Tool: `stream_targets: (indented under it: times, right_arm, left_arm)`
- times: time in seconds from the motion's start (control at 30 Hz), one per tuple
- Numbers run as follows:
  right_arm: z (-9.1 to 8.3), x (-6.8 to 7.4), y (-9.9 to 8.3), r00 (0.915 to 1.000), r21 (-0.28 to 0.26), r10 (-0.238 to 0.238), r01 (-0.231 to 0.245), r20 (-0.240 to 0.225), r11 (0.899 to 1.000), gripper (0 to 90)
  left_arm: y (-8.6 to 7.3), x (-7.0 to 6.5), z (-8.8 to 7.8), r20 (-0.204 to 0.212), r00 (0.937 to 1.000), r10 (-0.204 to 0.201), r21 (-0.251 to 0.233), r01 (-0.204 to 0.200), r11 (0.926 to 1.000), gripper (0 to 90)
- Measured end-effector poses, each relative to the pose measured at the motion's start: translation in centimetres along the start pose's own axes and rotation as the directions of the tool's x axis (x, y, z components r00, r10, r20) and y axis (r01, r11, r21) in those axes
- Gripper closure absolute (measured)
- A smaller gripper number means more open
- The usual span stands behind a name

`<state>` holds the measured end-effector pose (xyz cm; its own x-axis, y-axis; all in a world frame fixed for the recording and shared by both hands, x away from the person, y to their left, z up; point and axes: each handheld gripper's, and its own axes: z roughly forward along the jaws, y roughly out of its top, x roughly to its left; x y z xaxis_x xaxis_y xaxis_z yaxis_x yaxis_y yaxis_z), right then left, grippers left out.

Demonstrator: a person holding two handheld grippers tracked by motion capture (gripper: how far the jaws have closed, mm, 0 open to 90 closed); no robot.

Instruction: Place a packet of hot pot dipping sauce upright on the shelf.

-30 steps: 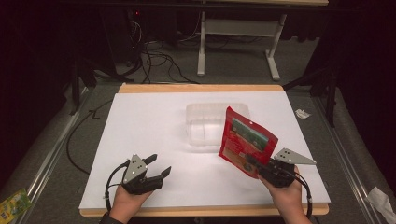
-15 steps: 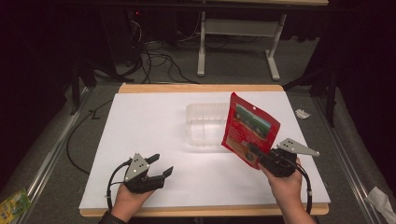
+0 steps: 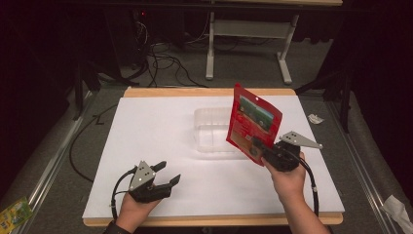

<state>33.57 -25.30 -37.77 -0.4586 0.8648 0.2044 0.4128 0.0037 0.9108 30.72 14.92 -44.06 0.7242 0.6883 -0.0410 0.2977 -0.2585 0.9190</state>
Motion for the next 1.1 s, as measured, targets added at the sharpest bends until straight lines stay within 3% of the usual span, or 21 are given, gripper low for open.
stream_targets:
  times: [0.3, 0.47, 1.1]
  right_arm:
    - [1.7, 1.1, 1.2, 0.9996, -0.011, 0.002, -0.002, 0.028, 1.0, 86.3]
    - [2.9, 1.2, 1.8, 0.9994, -0.017, 0.015, -0.014, 0.033, 1.0, 86.4]
    - [7.2, 1.7, 3.9, 0.9922, -0.04, 0.032, -0.027, 0.12, 0.999, 86.4]
  left_arm:
    - [0.0, -0.2, 0.0, 0.013, 0.9998, 0.016, -0.002, -0.016, 0.9999, 32.1]
    - [0.1, -0.3, 0.0, 0.016, 0.9997, 0.02, -0.011, -0.02, 0.9997, 32.2]
    - [0.1, -0.1, -0.3, 0.031, 0.9994, 0.016, -0.028, -0.015, 0.9995, 32.2]
